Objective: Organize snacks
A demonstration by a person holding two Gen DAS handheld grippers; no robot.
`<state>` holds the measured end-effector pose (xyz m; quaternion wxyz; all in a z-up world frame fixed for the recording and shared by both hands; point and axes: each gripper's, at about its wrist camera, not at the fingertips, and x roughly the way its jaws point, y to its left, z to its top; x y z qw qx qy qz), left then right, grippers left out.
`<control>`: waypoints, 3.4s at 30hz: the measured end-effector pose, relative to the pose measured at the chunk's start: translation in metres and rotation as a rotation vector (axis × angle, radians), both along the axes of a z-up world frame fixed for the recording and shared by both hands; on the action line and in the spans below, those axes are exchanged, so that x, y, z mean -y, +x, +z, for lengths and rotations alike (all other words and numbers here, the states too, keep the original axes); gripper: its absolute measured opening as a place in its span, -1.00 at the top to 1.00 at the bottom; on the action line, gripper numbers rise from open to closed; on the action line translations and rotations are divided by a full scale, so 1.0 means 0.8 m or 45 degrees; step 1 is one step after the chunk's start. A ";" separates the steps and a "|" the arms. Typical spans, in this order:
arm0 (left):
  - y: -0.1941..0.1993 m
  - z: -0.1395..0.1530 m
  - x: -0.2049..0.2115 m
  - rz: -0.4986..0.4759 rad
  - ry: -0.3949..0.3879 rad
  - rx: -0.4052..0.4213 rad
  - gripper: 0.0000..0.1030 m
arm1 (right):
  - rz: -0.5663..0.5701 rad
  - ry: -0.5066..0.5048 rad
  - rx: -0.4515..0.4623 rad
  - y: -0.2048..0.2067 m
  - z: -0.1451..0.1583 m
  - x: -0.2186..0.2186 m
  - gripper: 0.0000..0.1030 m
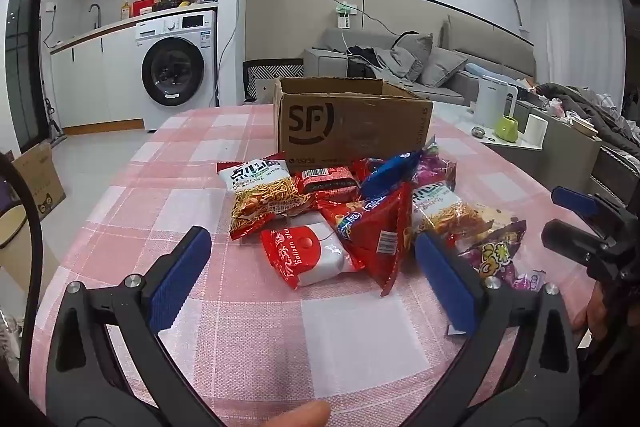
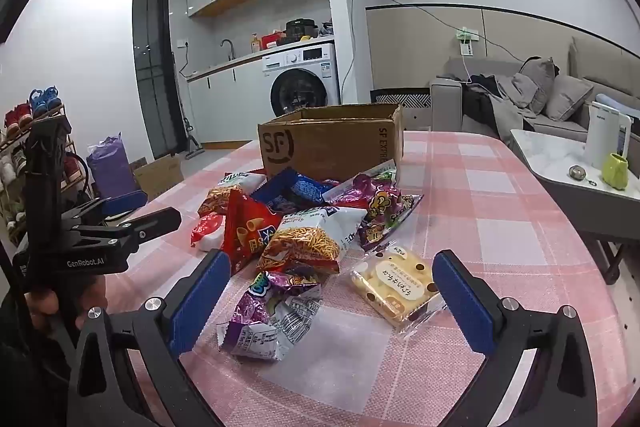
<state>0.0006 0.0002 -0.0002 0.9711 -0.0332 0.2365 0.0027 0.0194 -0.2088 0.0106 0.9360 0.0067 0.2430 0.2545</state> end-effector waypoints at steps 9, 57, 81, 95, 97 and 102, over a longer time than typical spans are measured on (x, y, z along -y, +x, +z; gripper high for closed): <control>0.000 0.000 0.001 0.003 0.013 0.006 -0.97 | 0.001 -0.011 0.010 0.000 0.000 0.001 -1.00; -0.004 -0.002 0.010 -0.011 0.043 0.001 -0.97 | 0.002 -0.027 0.002 0.001 -0.005 -0.003 -1.00; -0.003 -0.004 0.009 -0.010 0.040 -0.015 -0.97 | -0.012 -0.069 -0.018 0.003 -0.006 -0.006 -1.00; 0.003 -0.001 0.008 -0.031 0.037 -0.049 -0.97 | -0.007 -0.097 -0.114 0.009 -0.002 -0.017 -1.00; 0.006 -0.001 0.007 -0.041 0.025 -0.075 -0.97 | 0.035 -0.076 -0.164 0.011 -0.005 -0.021 -1.00; 0.010 -0.005 0.006 -0.036 0.024 -0.106 -0.97 | 0.118 -0.129 -0.208 0.009 -0.013 -0.041 -1.00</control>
